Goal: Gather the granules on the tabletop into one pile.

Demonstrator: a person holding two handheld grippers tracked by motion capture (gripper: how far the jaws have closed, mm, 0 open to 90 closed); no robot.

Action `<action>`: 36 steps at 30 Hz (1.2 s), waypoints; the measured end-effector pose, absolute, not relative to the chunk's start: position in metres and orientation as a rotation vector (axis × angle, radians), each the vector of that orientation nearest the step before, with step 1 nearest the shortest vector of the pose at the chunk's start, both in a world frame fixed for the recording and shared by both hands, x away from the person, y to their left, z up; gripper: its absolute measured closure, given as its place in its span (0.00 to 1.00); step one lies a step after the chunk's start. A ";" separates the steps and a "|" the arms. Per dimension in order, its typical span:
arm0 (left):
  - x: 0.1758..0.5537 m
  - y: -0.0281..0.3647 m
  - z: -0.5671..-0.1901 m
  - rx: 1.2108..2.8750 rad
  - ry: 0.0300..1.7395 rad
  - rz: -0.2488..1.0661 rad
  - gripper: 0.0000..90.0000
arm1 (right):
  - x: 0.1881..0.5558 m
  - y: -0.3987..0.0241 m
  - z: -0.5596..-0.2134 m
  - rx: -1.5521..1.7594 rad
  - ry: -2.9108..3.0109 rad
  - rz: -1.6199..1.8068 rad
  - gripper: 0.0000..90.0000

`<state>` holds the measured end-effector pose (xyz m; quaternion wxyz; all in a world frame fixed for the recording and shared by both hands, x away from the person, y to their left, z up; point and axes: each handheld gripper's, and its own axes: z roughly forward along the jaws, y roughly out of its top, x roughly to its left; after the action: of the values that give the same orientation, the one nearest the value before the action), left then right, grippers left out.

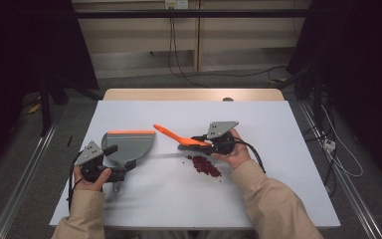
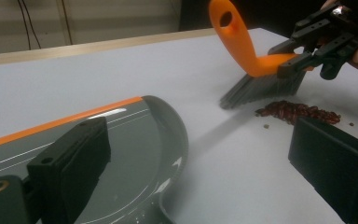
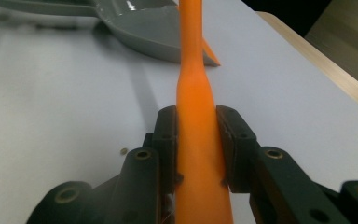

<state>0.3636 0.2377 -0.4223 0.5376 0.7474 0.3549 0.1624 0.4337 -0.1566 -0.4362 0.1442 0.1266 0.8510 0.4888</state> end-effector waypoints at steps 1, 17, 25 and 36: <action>0.364 0.238 -0.422 1.776 0.844 0.386 0.06 | 0.432 -0.157 -0.436 0.355 2.462 1.413 0.79; 0.363 0.237 -0.422 1.776 0.844 0.389 0.06 | 0.404 -0.162 -0.433 0.291 2.518 1.447 0.79; 0.363 0.236 -0.422 1.778 0.841 0.389 0.06 | 0.398 -0.164 -0.431 0.315 2.519 1.449 0.79; 0.363 0.236 -0.422 1.782 0.842 0.387 0.06 | 0.403 -0.171 -0.416 0.677 2.343 1.486 0.79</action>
<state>0.3630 0.2360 -0.4223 0.5368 0.7486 0.3536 0.1627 0.4028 -0.1714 -0.4159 0.1424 0.2345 0.8121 0.5150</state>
